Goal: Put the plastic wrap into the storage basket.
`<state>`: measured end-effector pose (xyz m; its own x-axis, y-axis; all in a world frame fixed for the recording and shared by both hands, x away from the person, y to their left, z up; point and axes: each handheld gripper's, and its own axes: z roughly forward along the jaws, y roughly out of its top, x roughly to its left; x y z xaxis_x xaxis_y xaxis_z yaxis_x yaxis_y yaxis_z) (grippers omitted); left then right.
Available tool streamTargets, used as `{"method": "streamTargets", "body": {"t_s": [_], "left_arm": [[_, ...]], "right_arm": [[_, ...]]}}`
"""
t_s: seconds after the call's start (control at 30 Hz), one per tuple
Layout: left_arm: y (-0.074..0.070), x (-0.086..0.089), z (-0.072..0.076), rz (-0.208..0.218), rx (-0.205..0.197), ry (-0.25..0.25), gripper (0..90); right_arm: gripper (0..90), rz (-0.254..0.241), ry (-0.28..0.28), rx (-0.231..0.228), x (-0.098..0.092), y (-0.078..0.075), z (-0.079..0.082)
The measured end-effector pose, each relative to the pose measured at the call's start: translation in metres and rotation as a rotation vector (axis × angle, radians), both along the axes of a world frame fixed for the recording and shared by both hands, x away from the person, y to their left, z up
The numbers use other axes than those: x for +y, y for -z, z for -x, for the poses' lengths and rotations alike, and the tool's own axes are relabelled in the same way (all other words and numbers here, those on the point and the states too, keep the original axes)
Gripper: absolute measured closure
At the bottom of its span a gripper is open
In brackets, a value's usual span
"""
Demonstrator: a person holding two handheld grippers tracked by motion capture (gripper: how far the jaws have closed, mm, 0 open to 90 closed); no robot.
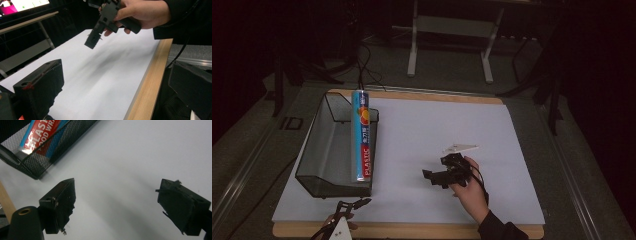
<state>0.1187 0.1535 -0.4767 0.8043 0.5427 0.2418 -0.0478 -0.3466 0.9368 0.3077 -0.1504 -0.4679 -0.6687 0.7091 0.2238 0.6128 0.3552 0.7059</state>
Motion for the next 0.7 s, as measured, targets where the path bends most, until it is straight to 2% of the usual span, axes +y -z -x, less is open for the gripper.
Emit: {"method": "streamTargets", "body": {"t_s": [0.2,0.27,0.37,0.7], "left_arm": [[0.0,0.0,0.0,0.001,-0.001,-0.001,0.8],[0.0,0.0,0.0,0.004,-0.001,-0.001,0.8],[0.0,0.001,0.0,0.003,-0.001,0.001,0.8],[-0.001,0.002,0.0,0.002,-0.002,-0.002,0.8]], "right_arm": [[14.7,0.017,-0.003,0.014,-0.009,0.011,0.01],[14.7,0.013,0.004,0.012,-0.012,0.014,0.014],[14.7,0.035,0.004,-0.011,-0.015,0.019,0.019],[14.7,0.04,-0.006,-0.022,-0.011,0.024,0.018]]}}
